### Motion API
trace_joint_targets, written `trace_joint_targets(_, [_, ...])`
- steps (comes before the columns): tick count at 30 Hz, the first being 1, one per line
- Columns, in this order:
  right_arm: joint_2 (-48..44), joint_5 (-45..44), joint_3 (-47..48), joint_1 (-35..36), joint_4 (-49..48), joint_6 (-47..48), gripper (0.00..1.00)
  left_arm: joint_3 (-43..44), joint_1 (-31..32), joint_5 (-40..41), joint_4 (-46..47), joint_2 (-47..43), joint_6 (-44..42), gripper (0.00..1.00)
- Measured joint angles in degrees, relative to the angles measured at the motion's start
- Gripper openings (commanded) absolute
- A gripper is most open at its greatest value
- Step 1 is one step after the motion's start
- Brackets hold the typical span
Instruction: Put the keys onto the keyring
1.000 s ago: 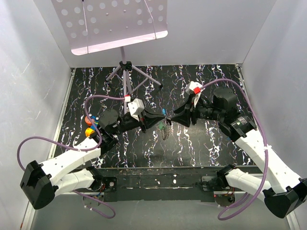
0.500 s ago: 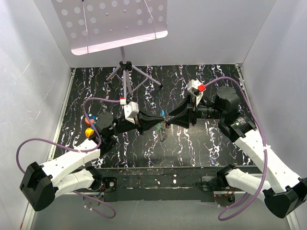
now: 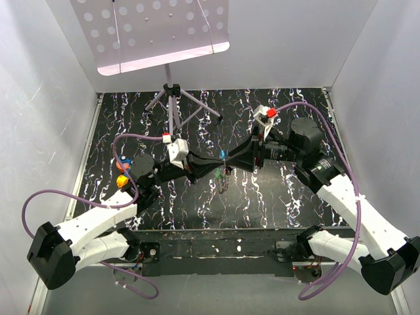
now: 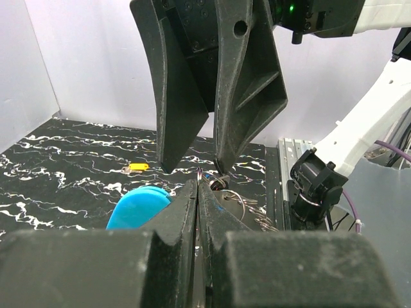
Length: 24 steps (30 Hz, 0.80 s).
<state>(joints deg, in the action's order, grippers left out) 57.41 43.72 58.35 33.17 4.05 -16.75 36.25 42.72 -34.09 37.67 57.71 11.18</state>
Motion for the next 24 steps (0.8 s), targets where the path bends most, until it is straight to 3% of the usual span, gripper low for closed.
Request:
trace_joint_targets(11, [0.96, -4.28, 0.04, 2.19, 0.11, -2.23, 0.36, 0.02, -0.09, 0.96, -1.73, 0.76, -0.07, 0.0])
trace_joint_targets(24, [1.09, -4.57, 0.04, 2.86, 3.3, 2.6, 0.27, 0.04, -0.15, 2.14, -2.43, 0.81, 0.28, 0.0])
